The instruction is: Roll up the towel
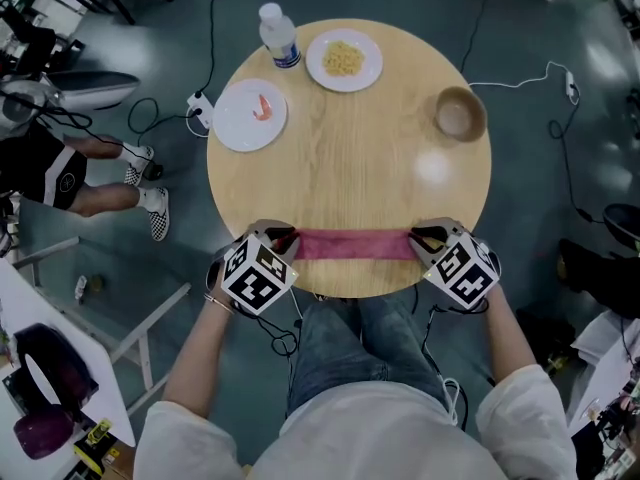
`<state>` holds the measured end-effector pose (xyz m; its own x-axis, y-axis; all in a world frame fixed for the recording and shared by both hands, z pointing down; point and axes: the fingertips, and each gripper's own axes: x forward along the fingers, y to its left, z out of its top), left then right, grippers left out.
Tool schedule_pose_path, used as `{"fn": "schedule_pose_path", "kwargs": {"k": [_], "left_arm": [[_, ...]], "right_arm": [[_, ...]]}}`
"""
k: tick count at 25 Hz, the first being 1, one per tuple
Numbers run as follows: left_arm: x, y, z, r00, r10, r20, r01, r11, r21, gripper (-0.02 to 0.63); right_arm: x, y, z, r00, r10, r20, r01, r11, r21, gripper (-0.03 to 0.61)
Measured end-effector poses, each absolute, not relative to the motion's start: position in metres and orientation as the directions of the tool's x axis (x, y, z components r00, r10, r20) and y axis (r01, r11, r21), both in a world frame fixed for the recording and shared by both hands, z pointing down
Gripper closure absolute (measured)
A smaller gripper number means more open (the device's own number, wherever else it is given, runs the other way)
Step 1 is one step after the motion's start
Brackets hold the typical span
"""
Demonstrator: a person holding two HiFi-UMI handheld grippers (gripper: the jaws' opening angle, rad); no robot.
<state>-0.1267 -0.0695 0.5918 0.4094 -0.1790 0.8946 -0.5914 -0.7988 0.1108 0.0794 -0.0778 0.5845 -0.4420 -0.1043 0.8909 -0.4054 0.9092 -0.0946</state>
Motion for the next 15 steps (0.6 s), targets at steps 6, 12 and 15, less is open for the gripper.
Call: {"fn": "schedule_pose_path", "kwargs": {"k": [6, 12, 15], "left_arm": [[-0.138, -0.09, 0.576, 0.467, -0.253, 0.847, -0.682, -0.713, 0.163, 0.532], [-0.137, -0.091, 0.503, 0.532, -0.437, 0.725, -0.768, -0.61, 0.196, 0.526], [-0.139, -0.116, 0.444, 0.538, -0.604, 0.588, -0.813, -0.557, 0.171, 0.526]], "right_arm": [[0.081, -0.1, 0.572, -0.55, -0.186, 0.814, -0.554, 0.811, -0.189, 0.525], [0.091, -0.121, 0.491, -0.638, -0.414, 0.649, -0.685, 0.69, -0.233, 0.526], [0.102, -0.144, 0.426, -0.628, -0.585, 0.513, -0.747, 0.638, -0.188, 0.528]]}}
